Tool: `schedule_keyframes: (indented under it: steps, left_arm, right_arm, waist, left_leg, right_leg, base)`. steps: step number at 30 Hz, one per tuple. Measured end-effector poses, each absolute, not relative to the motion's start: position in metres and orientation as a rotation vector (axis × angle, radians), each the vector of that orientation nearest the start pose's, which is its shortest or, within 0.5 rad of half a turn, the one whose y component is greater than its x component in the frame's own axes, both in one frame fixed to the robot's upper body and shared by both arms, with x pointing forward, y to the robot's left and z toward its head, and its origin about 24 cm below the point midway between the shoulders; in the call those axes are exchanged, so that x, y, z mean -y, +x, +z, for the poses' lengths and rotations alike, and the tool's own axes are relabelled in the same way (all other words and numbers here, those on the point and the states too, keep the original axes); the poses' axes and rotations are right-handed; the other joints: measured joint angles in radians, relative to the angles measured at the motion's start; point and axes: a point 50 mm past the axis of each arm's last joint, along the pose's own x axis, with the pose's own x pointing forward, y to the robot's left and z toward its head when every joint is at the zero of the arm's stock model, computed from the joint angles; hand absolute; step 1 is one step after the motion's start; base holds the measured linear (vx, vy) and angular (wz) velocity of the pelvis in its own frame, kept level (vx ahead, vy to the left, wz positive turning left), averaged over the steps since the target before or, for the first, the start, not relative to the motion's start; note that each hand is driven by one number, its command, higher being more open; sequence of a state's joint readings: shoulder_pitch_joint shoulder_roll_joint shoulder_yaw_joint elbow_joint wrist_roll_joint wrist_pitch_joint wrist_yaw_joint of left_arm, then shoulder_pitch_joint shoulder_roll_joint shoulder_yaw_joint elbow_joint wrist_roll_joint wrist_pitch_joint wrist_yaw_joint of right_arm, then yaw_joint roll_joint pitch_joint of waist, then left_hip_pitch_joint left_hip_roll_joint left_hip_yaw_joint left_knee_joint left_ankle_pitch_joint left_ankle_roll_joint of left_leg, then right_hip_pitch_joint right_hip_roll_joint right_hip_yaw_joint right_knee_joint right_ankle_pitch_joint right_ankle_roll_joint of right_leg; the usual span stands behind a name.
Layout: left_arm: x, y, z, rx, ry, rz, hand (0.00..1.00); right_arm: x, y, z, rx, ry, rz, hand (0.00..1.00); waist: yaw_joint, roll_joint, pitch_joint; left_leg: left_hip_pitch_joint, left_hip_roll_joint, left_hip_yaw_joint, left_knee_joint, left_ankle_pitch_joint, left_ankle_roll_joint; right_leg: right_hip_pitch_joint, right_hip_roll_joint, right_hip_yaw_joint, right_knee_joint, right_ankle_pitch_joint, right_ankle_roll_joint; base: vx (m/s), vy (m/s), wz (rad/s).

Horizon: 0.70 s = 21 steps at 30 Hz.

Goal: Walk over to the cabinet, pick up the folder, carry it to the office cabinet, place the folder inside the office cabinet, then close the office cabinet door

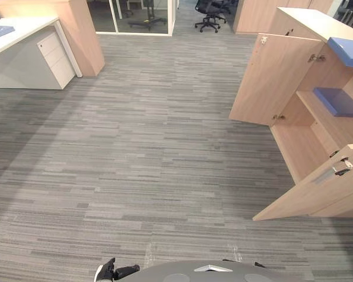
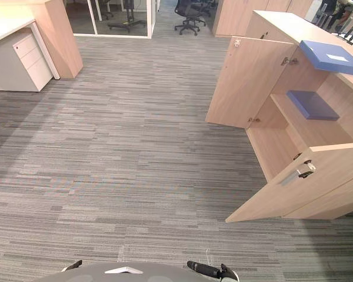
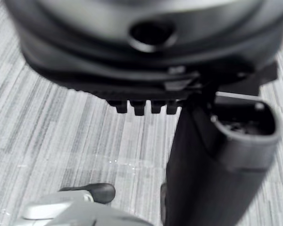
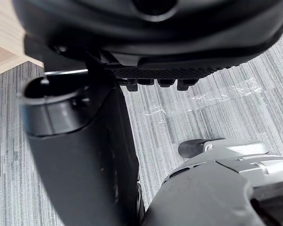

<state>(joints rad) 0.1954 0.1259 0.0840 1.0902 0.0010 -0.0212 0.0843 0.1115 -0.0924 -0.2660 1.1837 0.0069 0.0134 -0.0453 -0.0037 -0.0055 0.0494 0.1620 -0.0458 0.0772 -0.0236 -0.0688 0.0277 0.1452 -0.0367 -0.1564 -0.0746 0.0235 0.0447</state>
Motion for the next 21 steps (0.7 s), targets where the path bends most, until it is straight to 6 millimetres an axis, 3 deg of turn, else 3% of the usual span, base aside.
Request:
schedule_keyframes:
  steps: [21]
  left_arm:
    - [-0.2213,0.0394,-0.1656,-1.214,0.141,0.322,1.00]
  right_arm:
    - [0.2097,0.0491,-0.1721,-1.275,0.058,-0.365,1.00]
  waist:
    - [0.000,-0.031,0.023]
  left_leg:
    - [0.036,0.000,0.002,-0.059,0.030,-0.002]
  right_leg:
    - [0.004,0.001,-0.007,-0.003,-0.004,0.001]
  base:
    - [-0.03,-0.015,0.01]
